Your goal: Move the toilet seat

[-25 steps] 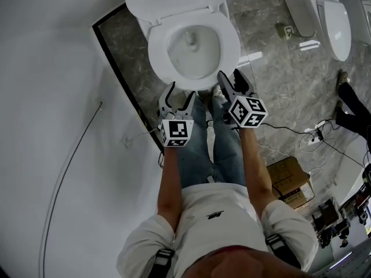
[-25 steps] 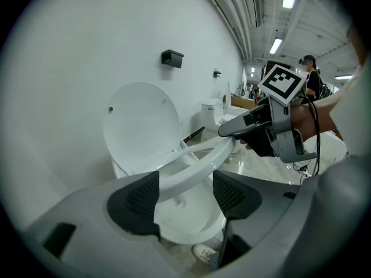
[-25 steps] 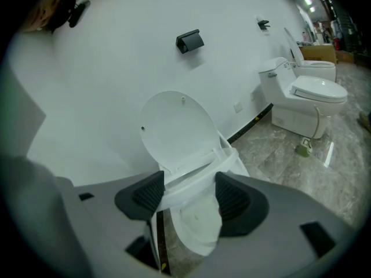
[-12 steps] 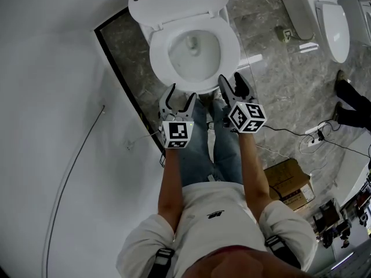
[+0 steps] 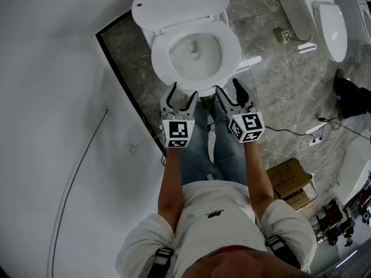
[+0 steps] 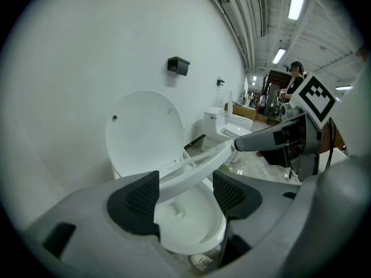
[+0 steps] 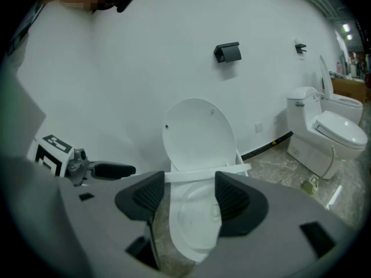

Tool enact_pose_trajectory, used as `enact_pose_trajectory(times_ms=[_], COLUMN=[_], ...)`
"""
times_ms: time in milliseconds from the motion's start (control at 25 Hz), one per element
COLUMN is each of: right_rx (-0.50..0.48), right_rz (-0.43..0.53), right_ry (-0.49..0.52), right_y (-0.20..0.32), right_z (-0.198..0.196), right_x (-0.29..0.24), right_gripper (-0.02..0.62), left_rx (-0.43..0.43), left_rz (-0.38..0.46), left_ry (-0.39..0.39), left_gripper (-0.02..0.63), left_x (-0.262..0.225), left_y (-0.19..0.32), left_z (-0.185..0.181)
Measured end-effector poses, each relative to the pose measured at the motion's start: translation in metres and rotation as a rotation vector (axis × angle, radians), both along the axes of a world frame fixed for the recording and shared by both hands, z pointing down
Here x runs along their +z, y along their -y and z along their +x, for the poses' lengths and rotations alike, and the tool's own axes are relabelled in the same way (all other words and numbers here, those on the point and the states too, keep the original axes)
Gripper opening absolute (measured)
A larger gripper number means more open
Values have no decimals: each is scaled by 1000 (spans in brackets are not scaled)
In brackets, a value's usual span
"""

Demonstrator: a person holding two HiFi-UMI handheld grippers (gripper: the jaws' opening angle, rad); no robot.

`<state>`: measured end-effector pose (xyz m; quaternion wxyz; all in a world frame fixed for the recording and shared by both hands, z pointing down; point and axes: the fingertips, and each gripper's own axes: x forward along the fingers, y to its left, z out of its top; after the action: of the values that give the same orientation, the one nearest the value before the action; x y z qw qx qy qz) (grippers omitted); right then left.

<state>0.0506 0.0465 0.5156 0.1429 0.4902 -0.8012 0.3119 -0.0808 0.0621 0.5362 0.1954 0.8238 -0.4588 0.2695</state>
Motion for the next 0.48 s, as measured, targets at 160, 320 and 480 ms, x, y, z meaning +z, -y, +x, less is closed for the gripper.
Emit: enact_pose_trajectory(times_ms=[160,320,480], right_rx=[-19,-64,-95], right_rz=[25,54,88], right_ry=[-36,-95,-153], right_y=[1,2,8], right_z=[-9,-13,-18], right_x=[-2,-5,-7], right_gripper=[290,290,290], left_rx=[0,14,23], left_rz=[-6,11,25], left_ry=[-9,-10,-15], left_gripper=[308,308,308], left_x=[0,-9,-15], left_y=[3,12,21], left_z=[-2,-1,-1])
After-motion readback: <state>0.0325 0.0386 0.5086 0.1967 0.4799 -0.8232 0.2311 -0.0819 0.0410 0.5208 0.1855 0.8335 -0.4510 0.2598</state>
